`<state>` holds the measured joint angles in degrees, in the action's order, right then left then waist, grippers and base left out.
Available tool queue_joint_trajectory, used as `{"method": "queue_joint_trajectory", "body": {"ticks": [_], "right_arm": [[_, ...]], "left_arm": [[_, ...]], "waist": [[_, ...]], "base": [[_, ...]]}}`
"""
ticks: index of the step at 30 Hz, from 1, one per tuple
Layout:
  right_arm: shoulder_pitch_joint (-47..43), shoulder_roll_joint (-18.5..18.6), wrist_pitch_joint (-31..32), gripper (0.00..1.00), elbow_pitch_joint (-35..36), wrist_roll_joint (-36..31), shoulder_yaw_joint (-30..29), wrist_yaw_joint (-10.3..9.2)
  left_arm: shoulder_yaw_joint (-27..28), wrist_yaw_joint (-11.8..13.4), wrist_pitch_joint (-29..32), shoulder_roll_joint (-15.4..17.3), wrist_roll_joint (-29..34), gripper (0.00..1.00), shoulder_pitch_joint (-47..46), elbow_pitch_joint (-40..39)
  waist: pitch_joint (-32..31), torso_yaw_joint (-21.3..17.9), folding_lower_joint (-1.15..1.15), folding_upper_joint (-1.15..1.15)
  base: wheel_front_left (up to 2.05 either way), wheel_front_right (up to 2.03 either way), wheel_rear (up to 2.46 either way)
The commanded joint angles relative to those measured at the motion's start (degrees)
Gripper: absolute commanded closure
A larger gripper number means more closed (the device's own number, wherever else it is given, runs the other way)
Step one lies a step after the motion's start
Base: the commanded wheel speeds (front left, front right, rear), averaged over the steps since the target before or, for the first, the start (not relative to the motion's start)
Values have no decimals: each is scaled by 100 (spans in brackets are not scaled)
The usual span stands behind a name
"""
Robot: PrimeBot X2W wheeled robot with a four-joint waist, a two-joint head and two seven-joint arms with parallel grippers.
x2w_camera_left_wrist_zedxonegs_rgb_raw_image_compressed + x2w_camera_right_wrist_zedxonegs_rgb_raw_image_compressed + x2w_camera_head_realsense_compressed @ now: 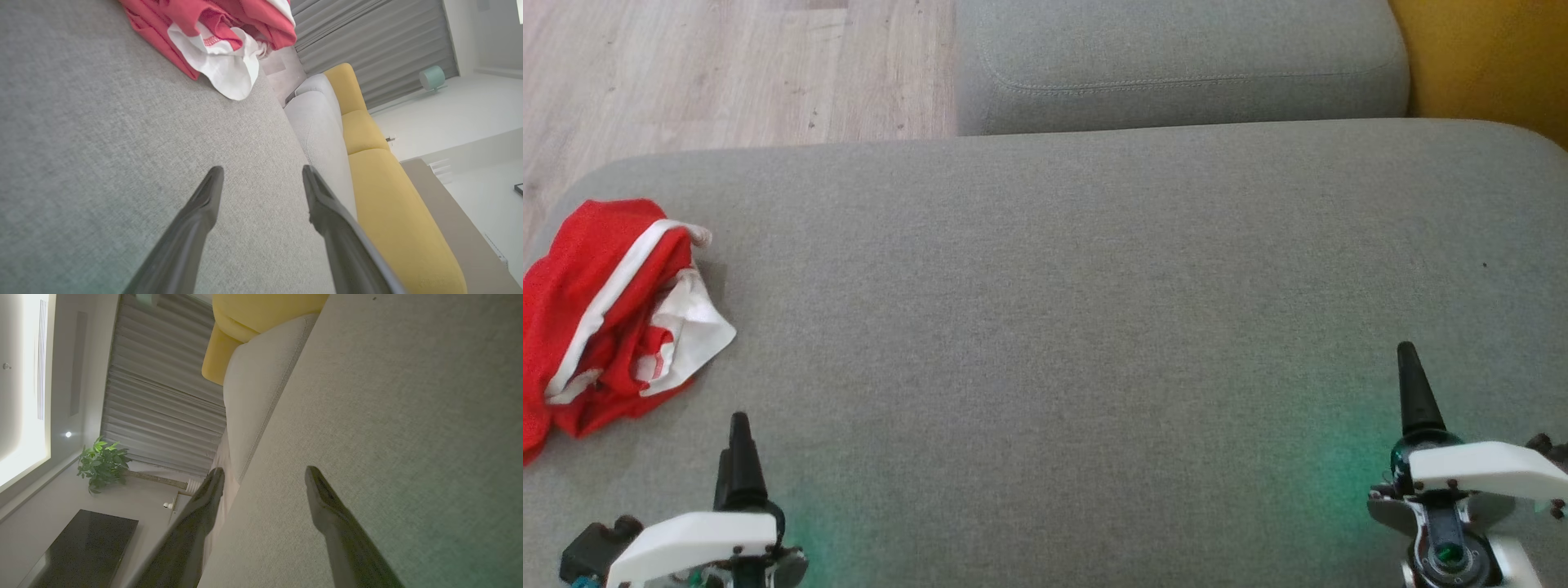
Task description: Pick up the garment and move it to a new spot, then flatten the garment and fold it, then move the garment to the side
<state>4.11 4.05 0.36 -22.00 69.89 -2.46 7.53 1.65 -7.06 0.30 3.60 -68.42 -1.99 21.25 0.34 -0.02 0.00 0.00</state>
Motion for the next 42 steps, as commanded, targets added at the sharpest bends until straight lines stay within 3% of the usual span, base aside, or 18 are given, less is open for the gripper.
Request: {"method": "queue_joint_trajectory", "body": {"ticks": [1, 42], "right_arm": [[345, 107, -90, 0, 159, -198, 65, -1], [672, 118, -781, 0, -300, -3461, 362, -3]], "left_arm": [[18, -12, -87, 136, 210, 0, -297, -157], [34, 123, -776, 184, 3346, 0, -357, 42]], "waist": [[4, 0, 0, 0], [0, -46, 0, 0]], "base": [[0, 0, 0], [0, 0, 0]]}}
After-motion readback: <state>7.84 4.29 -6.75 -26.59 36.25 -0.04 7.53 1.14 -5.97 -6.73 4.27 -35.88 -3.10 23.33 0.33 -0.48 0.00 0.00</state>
